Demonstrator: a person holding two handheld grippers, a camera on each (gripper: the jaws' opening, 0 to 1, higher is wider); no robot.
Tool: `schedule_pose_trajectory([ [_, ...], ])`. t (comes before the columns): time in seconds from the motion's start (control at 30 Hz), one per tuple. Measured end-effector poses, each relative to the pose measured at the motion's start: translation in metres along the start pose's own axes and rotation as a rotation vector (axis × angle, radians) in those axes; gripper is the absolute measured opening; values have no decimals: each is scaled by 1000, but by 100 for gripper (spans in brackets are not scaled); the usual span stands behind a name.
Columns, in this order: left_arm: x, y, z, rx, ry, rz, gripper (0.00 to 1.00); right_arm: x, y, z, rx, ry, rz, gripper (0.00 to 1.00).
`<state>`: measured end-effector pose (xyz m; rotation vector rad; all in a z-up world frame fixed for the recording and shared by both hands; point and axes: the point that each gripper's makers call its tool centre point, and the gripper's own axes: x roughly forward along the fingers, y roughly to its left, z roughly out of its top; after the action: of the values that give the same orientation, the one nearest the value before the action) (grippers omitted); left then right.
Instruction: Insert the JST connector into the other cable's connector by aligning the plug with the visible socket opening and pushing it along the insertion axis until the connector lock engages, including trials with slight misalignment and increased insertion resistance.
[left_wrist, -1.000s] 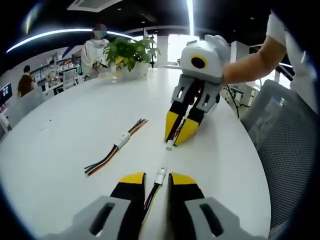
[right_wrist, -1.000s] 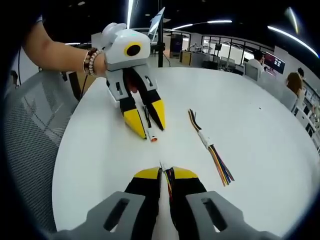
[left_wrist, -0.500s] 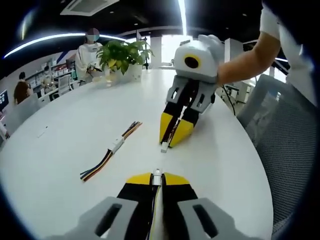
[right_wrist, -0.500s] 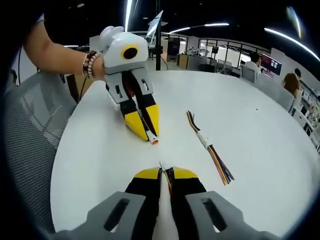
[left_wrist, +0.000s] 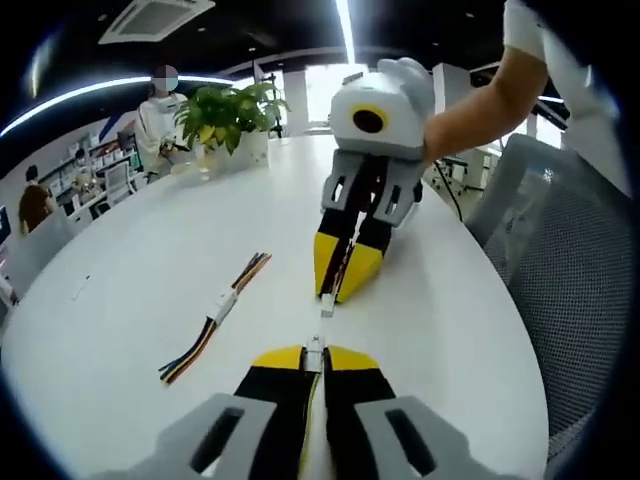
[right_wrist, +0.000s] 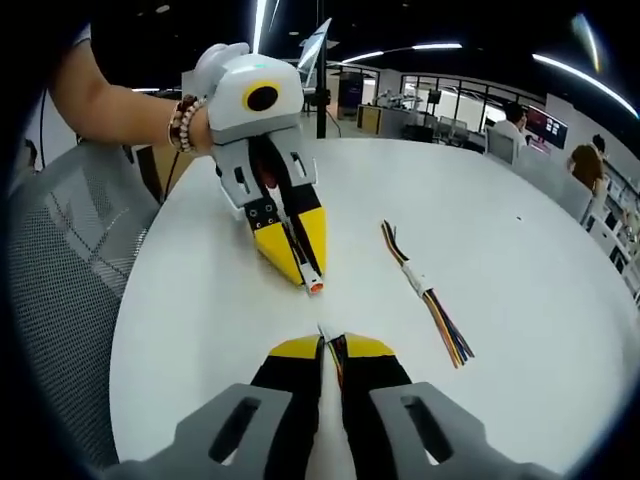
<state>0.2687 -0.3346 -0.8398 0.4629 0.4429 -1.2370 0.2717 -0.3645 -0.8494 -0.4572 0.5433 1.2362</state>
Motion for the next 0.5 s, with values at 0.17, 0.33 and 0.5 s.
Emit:
schedule_pose_trajectory([
  [0.17, 3, -3, 2, 45, 21, -12, 1, -1, 0, 5, 19, 3, 1, 3],
  [0.33, 5, -4, 7, 76, 24, -20, 1, -1, 2, 9, 24, 0, 6, 3],
  [0.5, 6, -4, 11, 93, 22, -21, 1, 1, 5, 12, 26, 2, 13, 3],
])
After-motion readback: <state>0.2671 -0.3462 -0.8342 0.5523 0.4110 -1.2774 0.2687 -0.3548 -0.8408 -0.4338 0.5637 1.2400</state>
